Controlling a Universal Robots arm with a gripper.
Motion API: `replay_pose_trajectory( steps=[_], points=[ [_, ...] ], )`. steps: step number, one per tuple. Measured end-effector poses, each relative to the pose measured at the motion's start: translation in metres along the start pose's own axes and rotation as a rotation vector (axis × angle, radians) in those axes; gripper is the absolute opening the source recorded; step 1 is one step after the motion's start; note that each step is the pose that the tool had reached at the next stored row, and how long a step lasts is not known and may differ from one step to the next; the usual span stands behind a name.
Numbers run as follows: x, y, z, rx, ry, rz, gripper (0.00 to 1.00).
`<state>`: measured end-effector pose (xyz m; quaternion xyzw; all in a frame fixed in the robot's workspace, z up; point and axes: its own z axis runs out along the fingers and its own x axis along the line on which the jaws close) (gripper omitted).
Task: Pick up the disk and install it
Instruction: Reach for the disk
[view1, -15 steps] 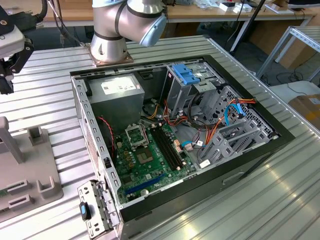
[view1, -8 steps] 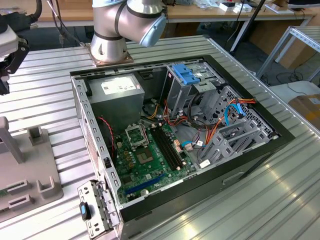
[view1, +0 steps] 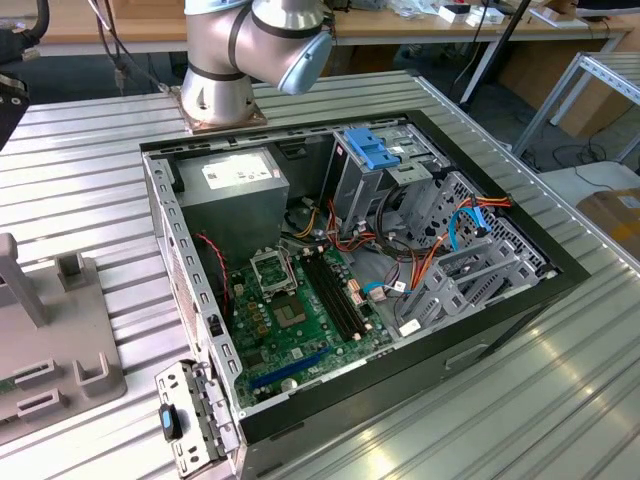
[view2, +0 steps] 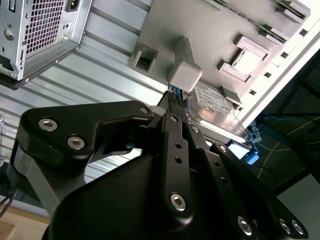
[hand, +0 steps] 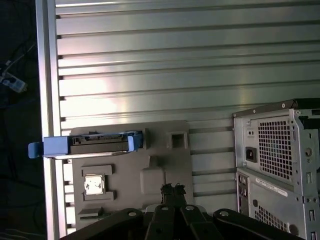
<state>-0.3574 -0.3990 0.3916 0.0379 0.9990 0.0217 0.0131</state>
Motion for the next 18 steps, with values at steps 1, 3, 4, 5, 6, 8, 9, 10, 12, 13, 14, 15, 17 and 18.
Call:
replay_pose_trajectory(
  steps=[1, 3, 4, 5, 6, 8, 9, 10, 12, 13, 14, 15, 17, 18],
  points=[
    [0.0017, -0.0001, 0.0, 0.0, 0.0, 0.0, 0.11],
    [0.0075, -0.0005, -0.0002, 0.0, 0.0001, 0.0, 0.11],
    [0.009, -0.0007, -0.0002, 0.0, 0.0, 0.0, 0.11],
    [0.0125, -0.0009, -0.0002, 0.0, 0.0, 0.0, 0.11],
    [0.0159, -0.0012, -0.0002, -0.0001, 0.0, 0.0, 0.11],
    [0.0209, -0.0016, -0.0004, 0.0, 0.0001, 0.0, 0.11],
    [0.0234, -0.0018, -0.0005, 0.0001, 0.0002, 0.0, 0.11],
    [0.0263, -0.002, -0.0005, 0.0, 0.0, 0.0, 0.11],
    [0.0287, -0.0022, -0.0005, 0.0, 0.0001, 0.0, 0.11],
    [0.032, -0.0024, -0.0005, 0.0, 0.0, 0.0, 0.11],
    [0.0354, -0.0027, -0.0006, 0.0, 0.0001, 0.0, 0.11],
    [0.0388, -0.0029, -0.0007, 0.0, 0.0, 0.0, 0.11],
    [0.043, -0.0032, -0.0008, 0.0001, 0.0001, 0.0, 0.11],
    [0.0445, -0.0034, -0.0009, 0.0001, 0.0001, 0.0, 0.11]
  ],
)
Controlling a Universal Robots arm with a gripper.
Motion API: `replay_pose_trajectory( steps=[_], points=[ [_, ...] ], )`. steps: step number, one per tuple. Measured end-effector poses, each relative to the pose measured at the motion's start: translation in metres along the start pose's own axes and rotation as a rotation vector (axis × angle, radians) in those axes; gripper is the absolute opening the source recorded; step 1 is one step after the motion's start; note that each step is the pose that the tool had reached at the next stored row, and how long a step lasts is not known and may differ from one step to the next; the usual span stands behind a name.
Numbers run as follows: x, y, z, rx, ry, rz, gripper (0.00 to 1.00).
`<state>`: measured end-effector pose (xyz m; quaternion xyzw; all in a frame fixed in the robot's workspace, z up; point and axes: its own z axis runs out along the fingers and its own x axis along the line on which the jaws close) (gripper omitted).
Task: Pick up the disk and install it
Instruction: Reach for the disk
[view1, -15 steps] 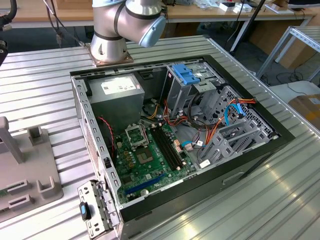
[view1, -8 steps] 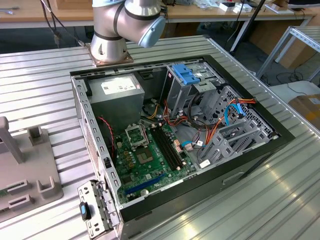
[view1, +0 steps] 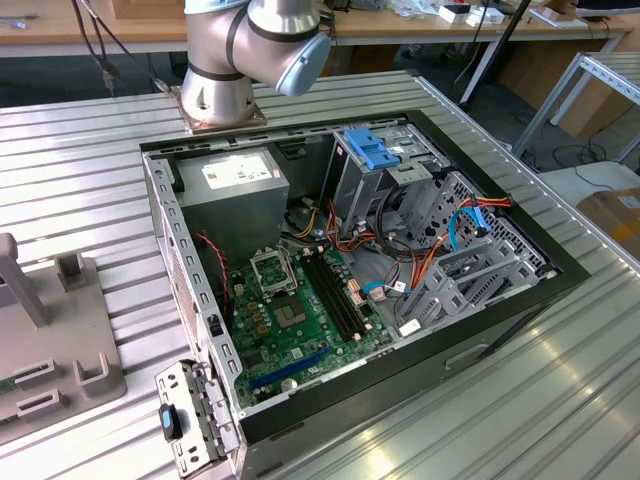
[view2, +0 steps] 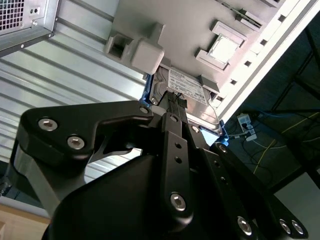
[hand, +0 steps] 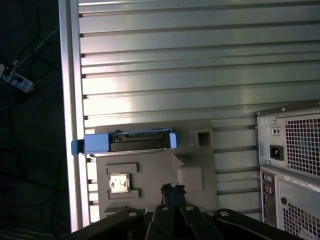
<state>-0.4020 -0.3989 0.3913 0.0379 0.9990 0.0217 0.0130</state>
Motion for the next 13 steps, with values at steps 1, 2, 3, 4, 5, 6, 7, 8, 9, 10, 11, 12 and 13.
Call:
replay_pose_trajectory(
  steps=[1, 2, 3, 4, 5, 6, 7, 8, 9, 10, 11, 12, 13],
  points=[
    [0.0016, -0.0001, 0.0, -0.0001, 0.0, 0.0, 0.11],
    [0.0032, -0.0002, 0.0, -0.0001, 0.0, 0.0, 0.11],
    [0.0048, -0.0004, 0.0, -0.0001, -0.0001, 0.0, 0.11],
    [0.0073, -0.0005, -0.0001, -0.0001, -0.0001, 0.0, 0.11],
    [0.0095, -0.0007, -0.0002, -0.0001, 0.0, 0.0, 0.11],
    [0.0109, -0.0008, -0.0002, 0.0, 0.0, 0.0, 0.11],
    [0.0119, -0.0009, -0.0002, -0.0001, -0.0001, 0.0, 0.11],
    [0.0134, -0.001, -0.0003, -0.0001, 0.0, 0.0, 0.11],
    [0.0143, -0.0011, -0.0003, 0.0, 0.0, 0.0, 0.11],
    [0.0155, -0.0012, -0.0003, -0.0001, -0.0001, 0.0, 0.11],
    [0.0164, -0.0012, -0.0004, -0.0001, 0.0, 0.0, 0.11],
    [0.0181, -0.0014, -0.0004, 0.0, 0.0, 0.0, 0.11],
    [0.0196, -0.0015, -0.0004, -0.0001, -0.0001, 0.0, 0.11]
  ],
)
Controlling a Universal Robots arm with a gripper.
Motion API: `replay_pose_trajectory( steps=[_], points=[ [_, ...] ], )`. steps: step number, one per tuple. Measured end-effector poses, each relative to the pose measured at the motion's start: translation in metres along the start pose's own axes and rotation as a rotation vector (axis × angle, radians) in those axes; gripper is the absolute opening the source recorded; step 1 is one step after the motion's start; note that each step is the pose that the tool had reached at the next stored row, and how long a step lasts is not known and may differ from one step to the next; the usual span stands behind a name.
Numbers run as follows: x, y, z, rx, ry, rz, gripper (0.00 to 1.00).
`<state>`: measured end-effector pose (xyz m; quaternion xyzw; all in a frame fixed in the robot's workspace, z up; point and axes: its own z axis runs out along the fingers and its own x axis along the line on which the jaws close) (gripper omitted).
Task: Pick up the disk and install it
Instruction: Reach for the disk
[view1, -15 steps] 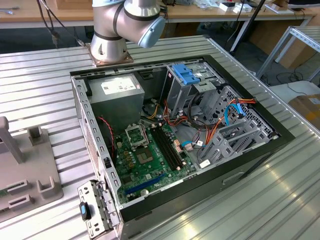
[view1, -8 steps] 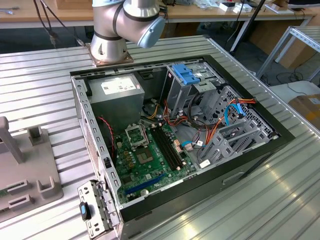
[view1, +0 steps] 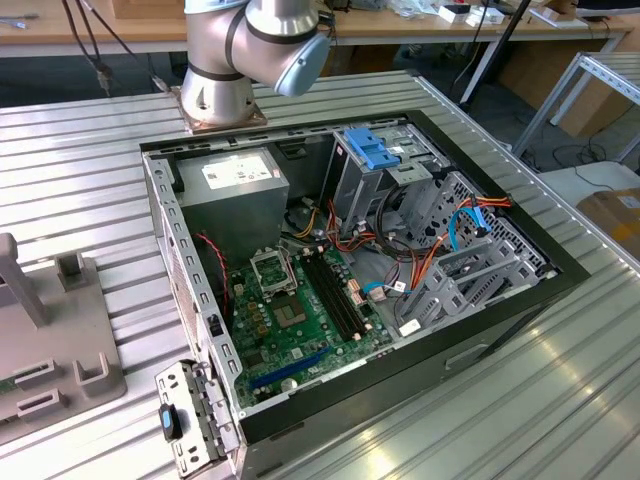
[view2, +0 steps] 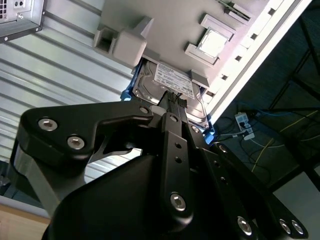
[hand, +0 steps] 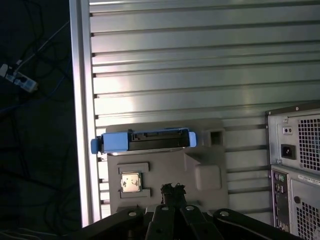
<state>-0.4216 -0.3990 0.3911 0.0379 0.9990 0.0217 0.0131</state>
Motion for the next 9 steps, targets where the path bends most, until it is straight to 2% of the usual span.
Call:
replay_pose_trajectory(
  steps=[3, 5, 9],
  points=[
    [0.0011, -0.0001, -0.0001, 0.0, 0.0001, 0.0, 0.11],
    [0.0042, -0.0003, -0.0001, 0.0, 0.0, 0.0, 0.11],
    [0.0044, -0.0003, -0.0002, 0.0, 0.0, 0.0, 0.11]
  ],
)
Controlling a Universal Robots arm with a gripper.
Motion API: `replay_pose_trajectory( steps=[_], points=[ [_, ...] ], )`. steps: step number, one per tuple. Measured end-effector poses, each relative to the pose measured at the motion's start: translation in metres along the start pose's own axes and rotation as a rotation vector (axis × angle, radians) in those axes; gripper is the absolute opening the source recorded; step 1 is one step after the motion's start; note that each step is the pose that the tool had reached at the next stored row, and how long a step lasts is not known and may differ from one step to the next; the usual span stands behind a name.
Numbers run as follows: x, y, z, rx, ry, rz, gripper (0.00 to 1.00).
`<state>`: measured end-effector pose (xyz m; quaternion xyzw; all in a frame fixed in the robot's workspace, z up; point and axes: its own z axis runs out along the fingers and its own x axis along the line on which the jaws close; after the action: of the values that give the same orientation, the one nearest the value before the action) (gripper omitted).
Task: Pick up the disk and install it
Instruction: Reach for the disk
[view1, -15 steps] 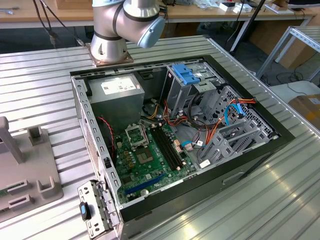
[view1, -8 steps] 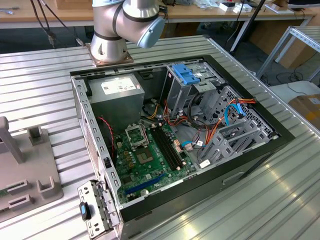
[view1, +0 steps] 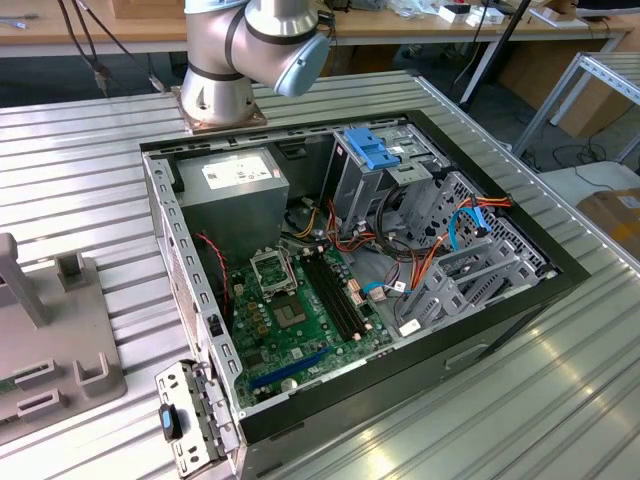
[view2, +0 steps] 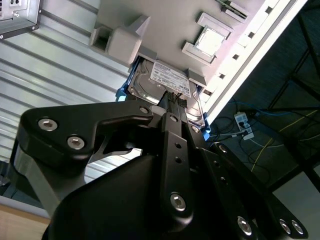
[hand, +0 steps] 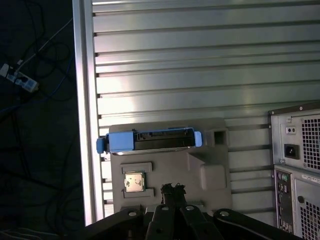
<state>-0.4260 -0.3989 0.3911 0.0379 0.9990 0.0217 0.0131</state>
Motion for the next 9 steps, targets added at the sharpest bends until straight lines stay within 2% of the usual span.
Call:
replay_pose_trajectory(
  steps=[6, 9],
  points=[
    [0.0008, -0.0001, 0.0, 0.0001, 0.0, 0.0, 0.11],
    [0.0047, -0.0004, -0.0001, 0.0, 0.0, 0.0, 0.11]
  ],
)
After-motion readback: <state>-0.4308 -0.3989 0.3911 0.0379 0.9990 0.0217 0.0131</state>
